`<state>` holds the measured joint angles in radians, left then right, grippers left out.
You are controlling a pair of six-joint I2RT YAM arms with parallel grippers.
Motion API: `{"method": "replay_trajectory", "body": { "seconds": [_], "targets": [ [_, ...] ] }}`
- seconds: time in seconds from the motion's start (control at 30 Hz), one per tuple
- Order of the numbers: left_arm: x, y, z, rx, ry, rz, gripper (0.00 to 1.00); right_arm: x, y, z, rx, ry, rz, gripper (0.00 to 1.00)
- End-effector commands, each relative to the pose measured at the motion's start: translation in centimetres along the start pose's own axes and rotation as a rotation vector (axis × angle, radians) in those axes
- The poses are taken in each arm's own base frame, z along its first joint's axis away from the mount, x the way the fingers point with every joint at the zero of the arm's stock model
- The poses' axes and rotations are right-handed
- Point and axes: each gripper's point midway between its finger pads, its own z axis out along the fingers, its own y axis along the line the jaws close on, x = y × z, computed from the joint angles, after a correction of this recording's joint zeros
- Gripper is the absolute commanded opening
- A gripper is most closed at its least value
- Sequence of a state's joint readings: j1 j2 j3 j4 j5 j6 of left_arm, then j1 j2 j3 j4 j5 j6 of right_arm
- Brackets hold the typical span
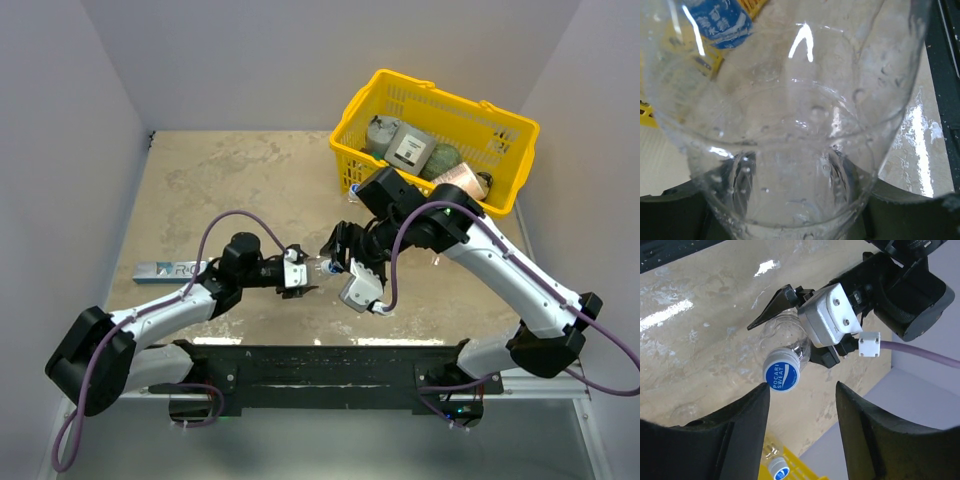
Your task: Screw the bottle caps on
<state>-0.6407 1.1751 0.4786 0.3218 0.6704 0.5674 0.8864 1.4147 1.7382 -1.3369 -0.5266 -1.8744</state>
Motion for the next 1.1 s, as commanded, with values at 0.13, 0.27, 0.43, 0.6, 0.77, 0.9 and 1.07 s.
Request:
{"method": "replay_trajectory", "body": {
  "seconds": [0.13,0.27,0.43,0.6,0.77,0.9,1.07],
  "targets": [
    [-1.8,1.3,0.3,0.005,-0.033,0.062,0.0,-1.9,2.6,0.8,-0.095,-0.05,-0.027,0.52],
    [-1.7,1.6,0.2,-0.006,-0.028,0.063,0.0,-1.6,3.3,1.1,-0.117,-0.04,-0.02,0.51],
    [-1.6,1.5,0.2,-0.006,-0.03,0.066,0.0,-1.1,3.6,1.4,-0.134,-0.025,0.003,0.5],
    [-1.8,1.9,0.2,-0.021,-0.035,0.081,0.0,-0.2,3.8,1.6,-0.157,0.008,0.022,0.44],
    [-2.0,2.2,0.2,-0.029,-0.041,0.083,0.0,0.2,4.0,1.9,-0.173,0.02,0.045,0.4],
    [-2.3,2.6,0.2,-0.045,-0.051,0.081,0.0,0.2,4.4,2.3,-0.184,0.009,0.068,0.36],
    [-3.6,5.0,-0.1,-0.167,-0.072,0.055,0.0,1.1,4.3,3.4,-0.203,0.023,0.256,0.01]
  ]
}}
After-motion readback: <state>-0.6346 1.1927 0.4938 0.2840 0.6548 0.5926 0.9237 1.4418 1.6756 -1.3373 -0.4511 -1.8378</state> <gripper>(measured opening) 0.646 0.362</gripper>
